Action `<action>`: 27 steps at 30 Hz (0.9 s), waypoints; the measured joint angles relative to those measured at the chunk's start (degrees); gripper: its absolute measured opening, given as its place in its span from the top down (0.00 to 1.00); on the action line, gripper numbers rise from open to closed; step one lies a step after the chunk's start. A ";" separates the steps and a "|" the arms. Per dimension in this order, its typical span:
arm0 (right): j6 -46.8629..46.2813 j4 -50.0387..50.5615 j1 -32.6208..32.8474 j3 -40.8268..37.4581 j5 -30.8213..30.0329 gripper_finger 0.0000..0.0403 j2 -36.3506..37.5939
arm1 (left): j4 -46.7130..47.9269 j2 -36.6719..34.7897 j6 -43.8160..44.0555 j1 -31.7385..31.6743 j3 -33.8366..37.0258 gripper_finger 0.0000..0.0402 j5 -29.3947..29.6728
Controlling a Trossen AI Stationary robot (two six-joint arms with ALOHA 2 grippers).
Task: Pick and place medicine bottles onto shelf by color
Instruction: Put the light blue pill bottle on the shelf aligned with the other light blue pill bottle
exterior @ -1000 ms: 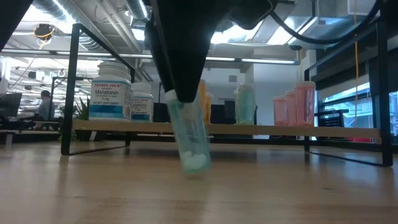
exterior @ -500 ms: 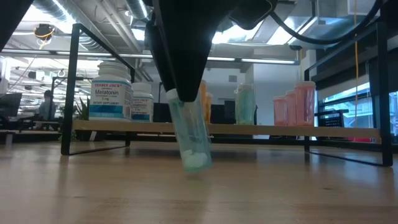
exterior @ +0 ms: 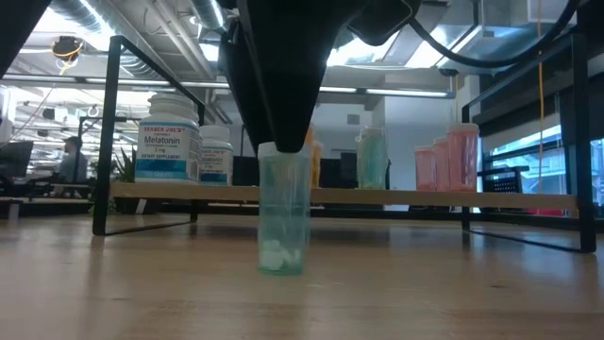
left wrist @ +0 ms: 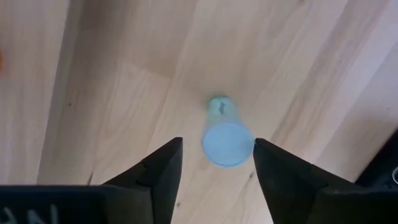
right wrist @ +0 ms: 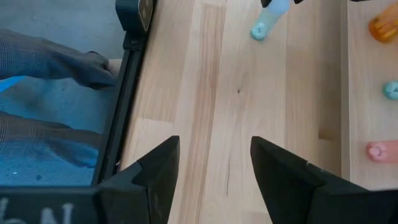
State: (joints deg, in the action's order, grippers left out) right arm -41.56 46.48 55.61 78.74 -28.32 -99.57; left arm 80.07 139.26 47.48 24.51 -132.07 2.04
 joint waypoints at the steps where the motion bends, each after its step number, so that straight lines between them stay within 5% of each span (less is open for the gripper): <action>1: -0.01 0.00 0.01 0.00 0.00 0.50 0.00 | 0.02 0.00 0.25 -0.02 0.00 0.52 0.35; 18: 0.00 -0.55 0.00 -0.02 0.04 0.50 0.00 | 2.05 -1.69 3.63 1.63 -2.99 0.52 5.74; 27: 0.00 -1.53 0.02 -0.04 0.55 0.50 -0.04 | 4.27 -6.96 9.45 7.32 -2.91 0.52 18.60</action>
State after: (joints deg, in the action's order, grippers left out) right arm -41.56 44.95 55.64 78.70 -27.77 -99.61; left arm 84.34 132.31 56.93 31.83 -134.98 20.64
